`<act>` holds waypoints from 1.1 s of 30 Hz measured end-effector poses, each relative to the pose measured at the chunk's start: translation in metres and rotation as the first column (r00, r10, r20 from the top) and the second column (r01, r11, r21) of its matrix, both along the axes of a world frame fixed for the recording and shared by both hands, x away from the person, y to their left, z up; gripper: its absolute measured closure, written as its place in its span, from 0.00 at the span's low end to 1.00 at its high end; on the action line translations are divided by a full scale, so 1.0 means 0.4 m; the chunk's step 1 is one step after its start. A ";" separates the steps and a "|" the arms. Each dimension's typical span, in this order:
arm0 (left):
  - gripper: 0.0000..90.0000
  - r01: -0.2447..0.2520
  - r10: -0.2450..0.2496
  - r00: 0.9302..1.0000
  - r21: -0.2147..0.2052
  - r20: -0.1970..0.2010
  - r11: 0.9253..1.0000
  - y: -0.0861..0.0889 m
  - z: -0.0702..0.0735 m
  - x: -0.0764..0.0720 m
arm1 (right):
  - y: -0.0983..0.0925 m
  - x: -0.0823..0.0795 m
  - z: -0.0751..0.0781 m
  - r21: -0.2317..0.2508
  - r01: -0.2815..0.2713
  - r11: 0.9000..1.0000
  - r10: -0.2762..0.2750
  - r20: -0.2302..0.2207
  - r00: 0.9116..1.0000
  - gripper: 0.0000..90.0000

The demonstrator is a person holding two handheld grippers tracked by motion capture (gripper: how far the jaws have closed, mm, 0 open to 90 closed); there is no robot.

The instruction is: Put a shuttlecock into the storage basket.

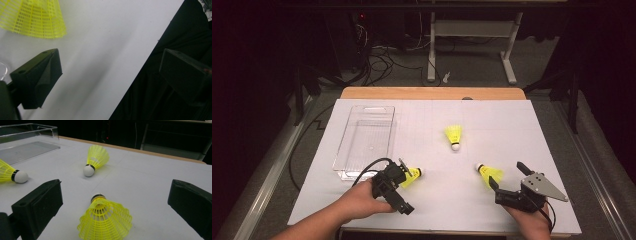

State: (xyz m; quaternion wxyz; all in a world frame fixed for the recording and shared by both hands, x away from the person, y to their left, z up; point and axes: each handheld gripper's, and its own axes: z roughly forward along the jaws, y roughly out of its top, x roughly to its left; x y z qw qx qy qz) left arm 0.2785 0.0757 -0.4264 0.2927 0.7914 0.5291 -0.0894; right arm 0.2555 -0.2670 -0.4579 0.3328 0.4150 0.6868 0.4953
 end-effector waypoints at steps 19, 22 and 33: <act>0.30 -0.024 0.023 0.999 0.039 0.023 0.999 -0.027 0.000 0.033 | 0.002 -0.002 0.002 0.005 -0.012 1.000 0.012 0.003 1.000 0.00; 0.36 -0.035 0.033 0.999 0.042 0.039 0.998 -0.027 -0.004 0.037 | 0.003 -0.002 0.002 0.007 -0.013 1.000 0.013 0.005 1.000 0.00; 0.50 -0.078 0.075 0.995 0.040 0.071 0.996 -0.028 -0.013 0.056 | 0.006 -0.002 0.002 0.007 -0.019 1.000 0.019 0.004 1.000 0.00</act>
